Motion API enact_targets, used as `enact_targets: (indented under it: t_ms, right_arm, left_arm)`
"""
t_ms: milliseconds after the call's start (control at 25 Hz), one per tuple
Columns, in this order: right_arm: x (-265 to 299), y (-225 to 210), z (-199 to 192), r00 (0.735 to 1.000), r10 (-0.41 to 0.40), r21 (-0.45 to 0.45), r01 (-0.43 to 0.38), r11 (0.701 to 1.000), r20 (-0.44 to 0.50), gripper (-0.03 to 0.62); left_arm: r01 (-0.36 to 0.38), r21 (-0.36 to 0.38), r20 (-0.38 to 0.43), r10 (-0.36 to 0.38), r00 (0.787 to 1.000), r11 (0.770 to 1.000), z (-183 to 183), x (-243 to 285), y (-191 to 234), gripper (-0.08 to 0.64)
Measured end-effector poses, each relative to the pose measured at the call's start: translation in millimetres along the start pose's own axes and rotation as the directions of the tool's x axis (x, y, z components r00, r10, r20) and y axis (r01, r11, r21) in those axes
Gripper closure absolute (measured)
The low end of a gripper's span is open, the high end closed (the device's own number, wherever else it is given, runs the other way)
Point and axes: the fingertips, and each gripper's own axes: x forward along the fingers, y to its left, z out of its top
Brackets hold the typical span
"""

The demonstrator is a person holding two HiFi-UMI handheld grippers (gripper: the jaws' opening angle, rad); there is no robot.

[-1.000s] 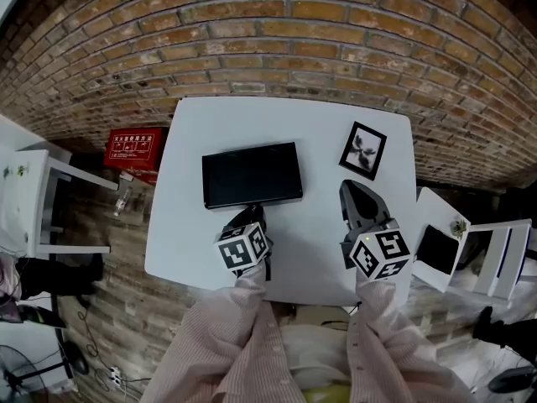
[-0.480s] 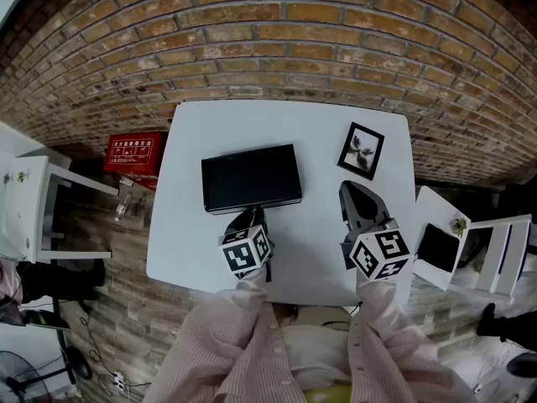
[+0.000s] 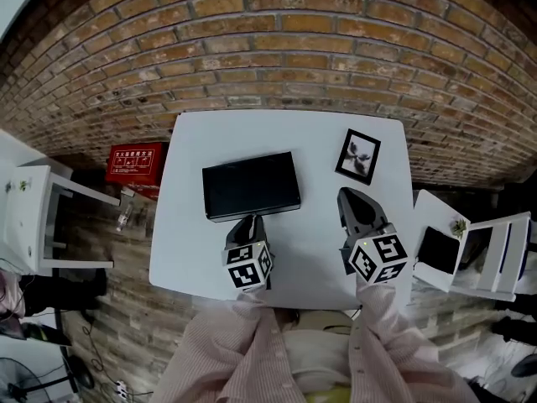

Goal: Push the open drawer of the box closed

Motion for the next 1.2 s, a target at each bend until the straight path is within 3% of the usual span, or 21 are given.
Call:
enact_targets:
  t_ms: [120,560,920,1200]
  right_arm:
    - [-2,3,0,1.0,0.004,-0.004,-0.004,1.0,0.003,0.589]
    - [-18,5,8,0.999,0.031,-0.031,-0.03,0.999,0.024,0.589]
    - [-39,26,24,0.99,0.124,-0.06,-0.12,0.991,0.069,0.589]
    - [-48,37,45,0.981,0.159,-0.088,-0.15,0.985,0.11,0.589]
  left_arm:
    - [0.003,0.056,0.035,-0.005,0.999,0.998,4,-8,-3,0.554]
    - [0.094,0.188,0.153,-0.124,0.98,0.978,38,-53,-23,0.565]
    - [0.15,0.194,0.256,-0.198,0.946,0.969,78,-105,-22,0.565]
    - [0.139,0.228,0.323,-0.209,0.923,0.964,110,-138,-22,0.565]
